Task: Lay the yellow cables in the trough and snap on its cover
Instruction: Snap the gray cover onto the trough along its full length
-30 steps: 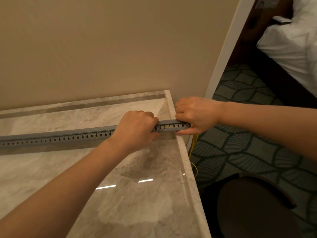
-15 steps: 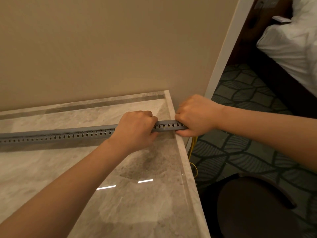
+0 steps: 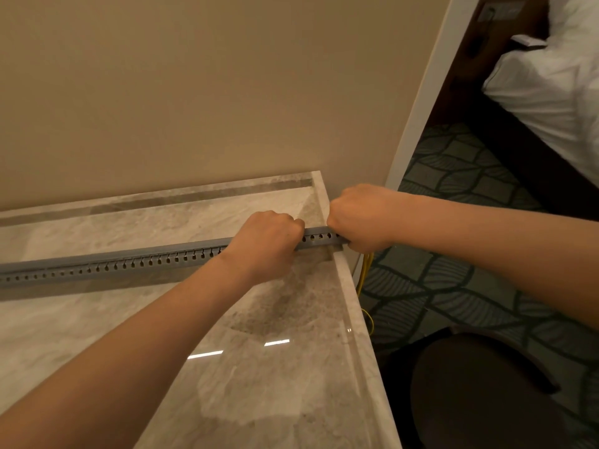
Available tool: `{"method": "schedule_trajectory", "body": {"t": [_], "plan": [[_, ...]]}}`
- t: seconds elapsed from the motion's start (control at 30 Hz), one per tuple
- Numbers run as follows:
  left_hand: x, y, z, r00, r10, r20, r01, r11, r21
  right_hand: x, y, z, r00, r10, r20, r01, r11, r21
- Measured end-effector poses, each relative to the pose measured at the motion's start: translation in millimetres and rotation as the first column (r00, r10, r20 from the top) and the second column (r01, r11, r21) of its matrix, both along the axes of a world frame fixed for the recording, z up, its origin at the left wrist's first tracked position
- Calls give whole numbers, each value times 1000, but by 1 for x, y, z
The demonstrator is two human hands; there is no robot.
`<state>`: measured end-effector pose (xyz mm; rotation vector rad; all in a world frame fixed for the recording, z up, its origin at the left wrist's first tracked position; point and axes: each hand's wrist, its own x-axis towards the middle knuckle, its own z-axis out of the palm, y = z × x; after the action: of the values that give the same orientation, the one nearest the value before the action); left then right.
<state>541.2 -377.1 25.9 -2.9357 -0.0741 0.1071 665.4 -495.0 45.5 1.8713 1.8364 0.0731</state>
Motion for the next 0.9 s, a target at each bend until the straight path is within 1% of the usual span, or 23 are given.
{"method": "schedule_trajectory", "body": {"t": [0.1, 0.17, 0.3, 0.4, 0.5, 0.57, 0.67, 0.77, 0.83, 0.9], "plan": [[0, 0, 1, 1000, 12, 2, -12, 1000, -22, 5, -1, 4, 997, 21, -68, -21, 1000, 4], [-1, 2, 0, 1000, 12, 15, -11, 999, -32, 6, -2, 6, 996, 23, -81, -22, 1000, 15], [-3, 5, -4, 999, 13, 44, -10, 998, -65, 1, -9, 0, 999, 20, 41, -22, 998, 54], [-9, 8, -7, 996, 7, 83, 3, 993, -116, 0, -17, -1, 997, -26, 68, 18, 993, 118], [-15, 14, -9, 992, 6, 123, 5, 996, -92, -7, -21, -3, 999, -51, 19, 46, 980, 196], [-20, 17, -9, 990, 7, 140, 3, 998, -69, -16, -19, -4, 999, -27, -45, 38, 965, 258], [-27, 19, -8, 985, 44, 167, -31, 996, -78, -33, -7, -9, 995, 18, -99, 17, 940, 342], [-31, 17, -8, 975, 65, 210, -47, 995, -91, -48, 4, -19, 989, -28, -144, 81, 924, 375], [-32, 14, -9, 975, 64, 213, -45, 995, -92, -52, 8, -23, 979, -70, -194, 144, 906, 399], [-30, 11, -10, 978, 61, 201, -48, 996, -70, -52, 9, -22, 972, -85, -219, 172, 893, 417]]}}
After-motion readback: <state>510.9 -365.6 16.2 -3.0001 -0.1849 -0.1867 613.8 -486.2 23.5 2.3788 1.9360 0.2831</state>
